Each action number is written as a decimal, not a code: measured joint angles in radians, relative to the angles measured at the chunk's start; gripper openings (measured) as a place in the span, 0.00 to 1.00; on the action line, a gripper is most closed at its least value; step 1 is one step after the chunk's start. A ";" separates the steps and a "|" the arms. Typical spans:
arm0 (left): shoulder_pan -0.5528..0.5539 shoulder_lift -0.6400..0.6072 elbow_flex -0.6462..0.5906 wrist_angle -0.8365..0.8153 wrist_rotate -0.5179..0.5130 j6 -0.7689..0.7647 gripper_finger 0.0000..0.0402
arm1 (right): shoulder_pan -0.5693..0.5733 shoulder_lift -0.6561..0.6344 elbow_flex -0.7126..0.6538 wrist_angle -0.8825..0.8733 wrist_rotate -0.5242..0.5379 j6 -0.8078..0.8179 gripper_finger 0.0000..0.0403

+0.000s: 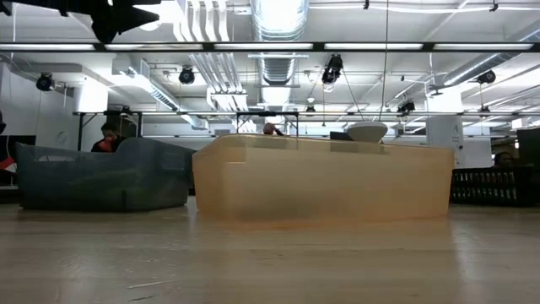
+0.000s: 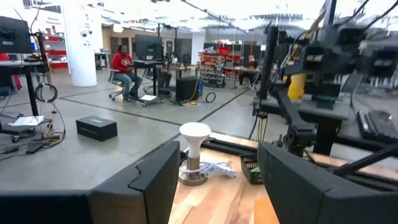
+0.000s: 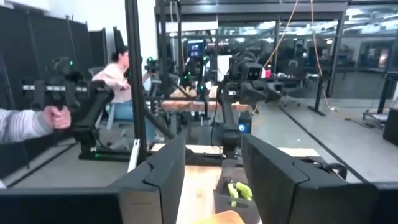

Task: Pick & Place School Supplies
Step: Return to Home Position

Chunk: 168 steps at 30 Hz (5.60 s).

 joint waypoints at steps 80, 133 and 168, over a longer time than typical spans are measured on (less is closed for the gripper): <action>0.001 -0.284 -0.529 0.045 -0.120 -0.380 0.55 | 0.000 -0.534 -0.750 0.430 -0.040 0.075 0.32; 0.001 -0.277 -0.531 0.046 -0.119 -0.298 0.55 | 0.000 -0.529 -0.750 0.416 -0.042 0.160 0.30; 0.001 -0.277 -0.531 0.046 -0.119 -0.298 0.55 | 0.000 -0.529 -0.750 0.416 -0.042 0.159 0.31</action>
